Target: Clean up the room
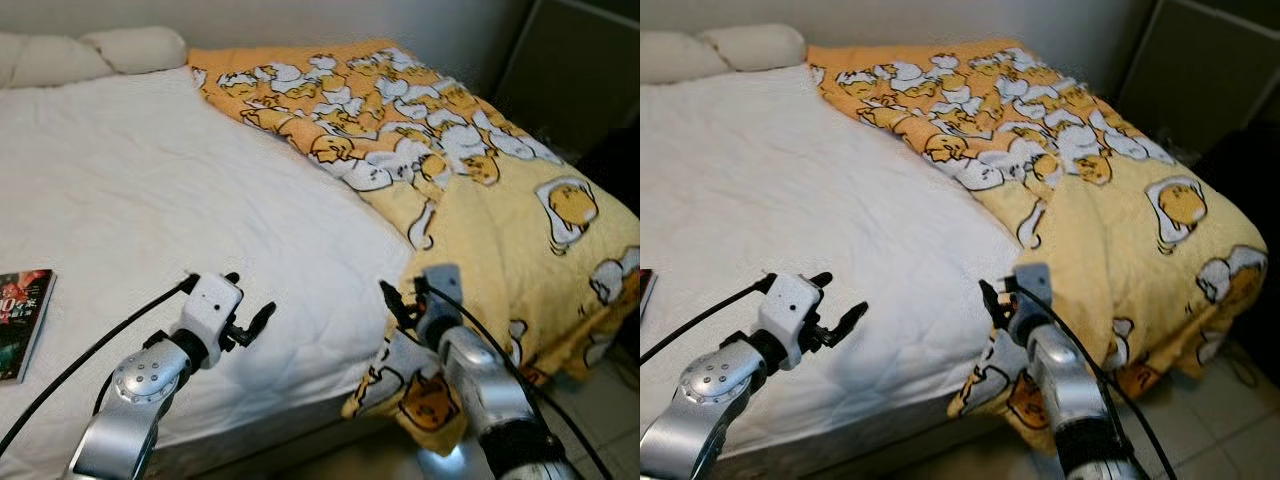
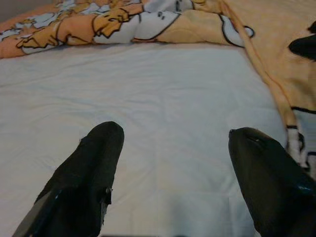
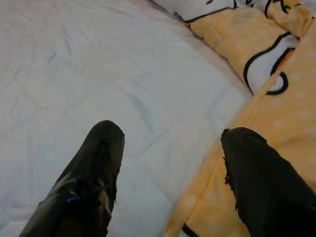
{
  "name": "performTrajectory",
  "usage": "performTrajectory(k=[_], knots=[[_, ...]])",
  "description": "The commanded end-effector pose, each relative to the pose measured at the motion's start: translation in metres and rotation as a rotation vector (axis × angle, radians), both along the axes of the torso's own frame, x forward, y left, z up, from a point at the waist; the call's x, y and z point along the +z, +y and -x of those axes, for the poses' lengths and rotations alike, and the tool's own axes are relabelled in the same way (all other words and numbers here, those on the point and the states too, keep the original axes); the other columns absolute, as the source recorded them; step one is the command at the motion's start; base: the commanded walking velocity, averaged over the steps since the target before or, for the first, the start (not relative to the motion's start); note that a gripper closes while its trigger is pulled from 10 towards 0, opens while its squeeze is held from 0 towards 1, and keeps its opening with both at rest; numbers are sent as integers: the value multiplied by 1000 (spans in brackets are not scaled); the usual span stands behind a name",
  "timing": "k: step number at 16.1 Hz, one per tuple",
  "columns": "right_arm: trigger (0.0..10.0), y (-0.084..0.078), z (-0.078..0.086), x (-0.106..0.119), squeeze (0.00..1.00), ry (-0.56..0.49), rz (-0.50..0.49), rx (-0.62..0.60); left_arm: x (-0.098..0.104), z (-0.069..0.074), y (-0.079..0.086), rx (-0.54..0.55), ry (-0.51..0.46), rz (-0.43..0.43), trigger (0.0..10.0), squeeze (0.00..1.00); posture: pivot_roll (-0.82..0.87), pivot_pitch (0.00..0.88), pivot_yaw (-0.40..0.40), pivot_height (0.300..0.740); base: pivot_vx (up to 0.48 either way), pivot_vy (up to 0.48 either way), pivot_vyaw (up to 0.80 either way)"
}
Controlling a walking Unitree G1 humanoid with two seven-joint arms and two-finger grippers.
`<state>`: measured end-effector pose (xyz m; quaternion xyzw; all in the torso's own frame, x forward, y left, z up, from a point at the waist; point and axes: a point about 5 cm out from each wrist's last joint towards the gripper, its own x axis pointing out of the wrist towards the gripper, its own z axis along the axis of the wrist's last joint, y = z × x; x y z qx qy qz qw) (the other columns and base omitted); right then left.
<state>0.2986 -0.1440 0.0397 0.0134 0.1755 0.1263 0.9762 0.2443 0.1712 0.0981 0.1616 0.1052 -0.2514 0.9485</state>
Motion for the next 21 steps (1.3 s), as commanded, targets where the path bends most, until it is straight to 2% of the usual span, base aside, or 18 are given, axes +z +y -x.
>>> performTrajectory(k=[1,5,6,7,12,13,16,17,18,19,20,21], knots=[[10000,-4,-2,-4,1000,35,30,-9,5,-2,-1,-22,-9,-21,10000,0,84,36,12,740,0,0,0],[10000,-10,-25,-4,1000,112,117,-80,9,6,4,-94,40,-60,10000,0,110,100,36,740,0,0,0],[10000,-7,-29,-2,59,125,118,-68,11,10,7,-103,48,-75,10000,0,125,133,42,740,0,0,0],[10000,-5,-33,-2,0,134,130,-55,13,12,9,-109,51,-83,10000,0,129,144,43,740,0,0,0],[10000,5,-41,2,0,168,163,22,20,30,14,-138,100,-107,10000,0,171,236,48,740,0,0,0],[10000,6,-42,2,0,173,204,32,23,36,16,-145,113,-113,10000,0,188,275,50,740,0,0,0],[10000,9,-42,0,0,182,220,55,26,47,20,-149,138,-132,10000,0,206,313,53,740,0,0,0],[9725,12,-41,-1,0,191,231,76,27,50,22,-146,147,-137,10000,0,206,316,47,740,0,0,0],[4941,12,-41,-2,0,192,245,81,28,51,22,-143,150,-136,10000,0,205,313,43,740,0,0,0],[3059,12,-40,-2,0,193,253,83,28,52,22,-141,151,-135,10000,0,205,313,43,740,0,0,0],[0,12,-38,-5,0,200,254,86,28,53,20,-143,153,-130,10000,0,199,311,32,740,0,0,0],[0,12,-37,-6,0,207,251,89,28,53,18,-152,153,-127,10000,0,197,310,30,740,0,0,0]])
